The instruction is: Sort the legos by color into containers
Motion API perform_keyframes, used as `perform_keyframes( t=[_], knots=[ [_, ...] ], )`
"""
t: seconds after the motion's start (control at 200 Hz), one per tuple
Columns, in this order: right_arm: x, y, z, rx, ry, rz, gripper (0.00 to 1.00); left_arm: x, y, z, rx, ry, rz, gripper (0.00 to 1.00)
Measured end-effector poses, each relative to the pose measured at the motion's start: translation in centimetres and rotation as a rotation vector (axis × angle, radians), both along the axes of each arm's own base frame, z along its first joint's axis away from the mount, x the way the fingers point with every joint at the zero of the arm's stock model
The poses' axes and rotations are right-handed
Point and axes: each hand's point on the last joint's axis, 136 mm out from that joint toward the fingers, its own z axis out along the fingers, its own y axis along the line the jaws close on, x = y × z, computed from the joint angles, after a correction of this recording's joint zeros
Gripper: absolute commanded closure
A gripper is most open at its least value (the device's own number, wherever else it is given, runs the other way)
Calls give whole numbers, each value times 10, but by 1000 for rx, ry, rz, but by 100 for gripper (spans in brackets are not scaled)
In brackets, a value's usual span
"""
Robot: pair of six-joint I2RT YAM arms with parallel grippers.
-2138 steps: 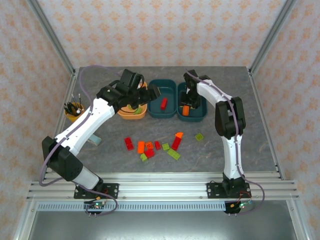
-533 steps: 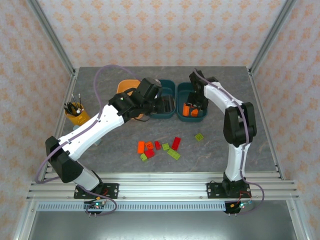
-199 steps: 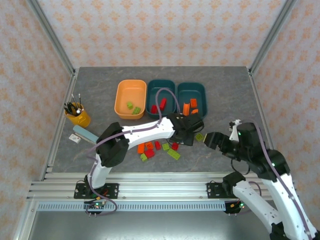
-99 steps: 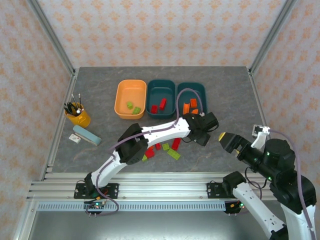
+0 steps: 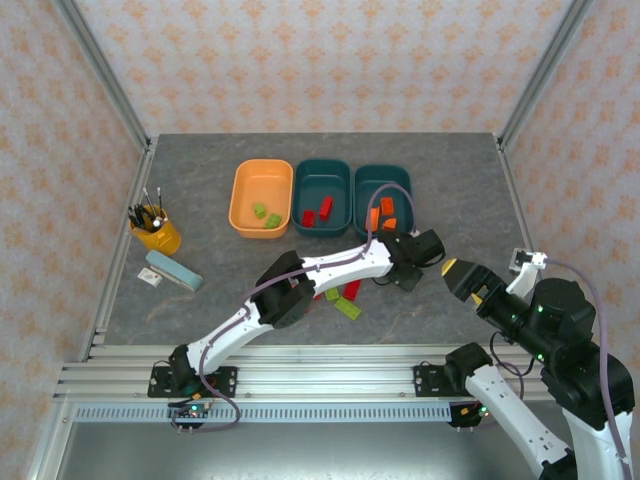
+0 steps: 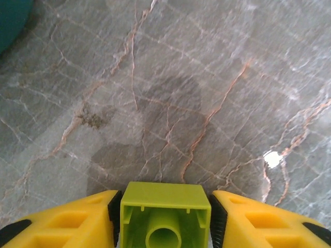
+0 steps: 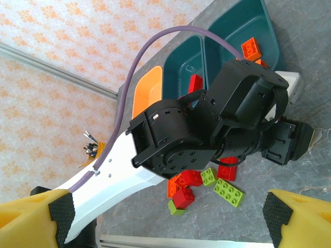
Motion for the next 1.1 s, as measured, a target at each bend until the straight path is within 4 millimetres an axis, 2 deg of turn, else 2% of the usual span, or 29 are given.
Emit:
perform_keyframes(
  t=[0.11, 0.31, 0.38, 0.475, 0.55, 0.621, 0.701, 0.776, 0.836, 0.911, 1.101],
  knots=[
    [0, 0, 0, 5, 3, -3, 5, 0, 1, 0, 6, -1, 0, 64],
    [2, 0, -7, -3, 20, -5, 5, 3, 7, 4, 17, -15, 31, 65],
    [4, 2, -10, -7, 27, 1, 5, 6, 13, 13, 5, -12, 67, 65],
    [11, 7, -13, -18, 35, 13, 6, 16, 36, 43, -29, -15, 141, 65],
    [22, 13, -15, -34, 54, 26, 7, 34, 62, 81, -80, -34, 214, 65],
    [38, 23, -17, -54, 79, 49, 7, 56, 95, 121, -137, -68, 296, 65],
    [63, 37, -24, -84, 118, 80, 7, 81, 143, 161, -196, -106, 415, 65],
    [85, 49, -32, -108, 156, 107, 8, 99, 193, 181, -217, -132, 522, 65],
    [101, 60, -39, -126, 189, 132, 8, 108, 230, 185, -207, -135, 596, 65],
    [121, 76, -46, -149, 222, 165, 8, 116, 270, 177, -174, -117, 680, 65],
    [154, 130, -54, -203, 255, 286, 8, 122, 339, 142, -68, -40, 814, 65]
  ],
)
